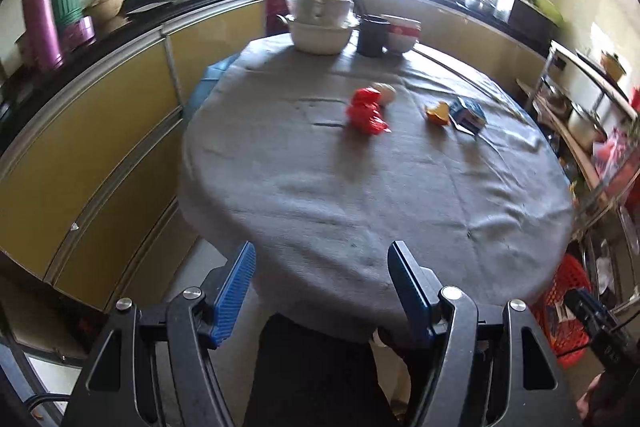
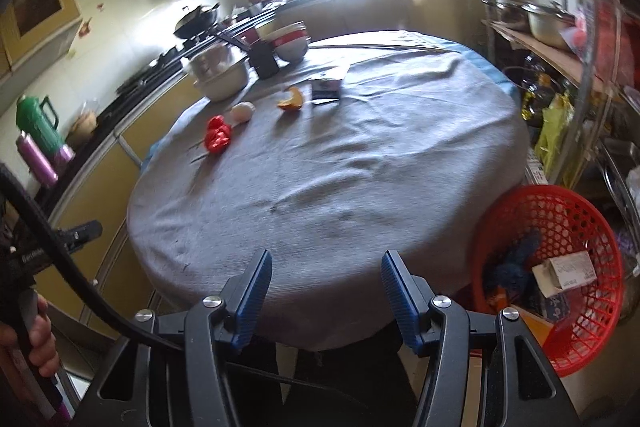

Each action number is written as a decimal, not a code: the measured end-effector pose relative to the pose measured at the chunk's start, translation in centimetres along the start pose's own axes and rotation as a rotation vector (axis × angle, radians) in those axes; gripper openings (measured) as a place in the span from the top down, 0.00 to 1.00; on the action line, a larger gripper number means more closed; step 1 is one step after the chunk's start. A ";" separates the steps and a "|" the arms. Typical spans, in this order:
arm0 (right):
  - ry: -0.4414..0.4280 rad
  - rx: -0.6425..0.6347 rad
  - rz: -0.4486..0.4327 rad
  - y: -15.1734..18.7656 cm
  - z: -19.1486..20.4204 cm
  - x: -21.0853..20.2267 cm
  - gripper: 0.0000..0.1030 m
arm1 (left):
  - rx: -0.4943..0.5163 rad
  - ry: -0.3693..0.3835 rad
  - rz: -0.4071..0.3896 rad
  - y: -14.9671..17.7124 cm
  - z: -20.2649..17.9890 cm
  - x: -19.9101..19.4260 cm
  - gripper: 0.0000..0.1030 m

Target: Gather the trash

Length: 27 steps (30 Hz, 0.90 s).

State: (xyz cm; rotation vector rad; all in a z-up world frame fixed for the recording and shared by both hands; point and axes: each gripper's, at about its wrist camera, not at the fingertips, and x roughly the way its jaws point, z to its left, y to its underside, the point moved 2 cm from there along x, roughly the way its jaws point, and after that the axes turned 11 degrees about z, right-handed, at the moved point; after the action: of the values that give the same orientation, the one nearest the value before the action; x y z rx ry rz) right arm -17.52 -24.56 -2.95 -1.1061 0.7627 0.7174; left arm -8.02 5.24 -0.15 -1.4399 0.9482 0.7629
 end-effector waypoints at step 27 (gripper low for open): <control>0.050 -0.210 -0.294 -0.5 8.3 -7.1 0.41 | -0.035 -0.058 -0.120 -0.6 2.2 -2.5 0.32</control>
State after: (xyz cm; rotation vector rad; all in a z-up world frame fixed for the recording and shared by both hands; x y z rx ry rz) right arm -19.57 -17.68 5.30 -1.3978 0.5587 0.5294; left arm -8.41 7.74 2.12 -1.4839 0.8006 0.7314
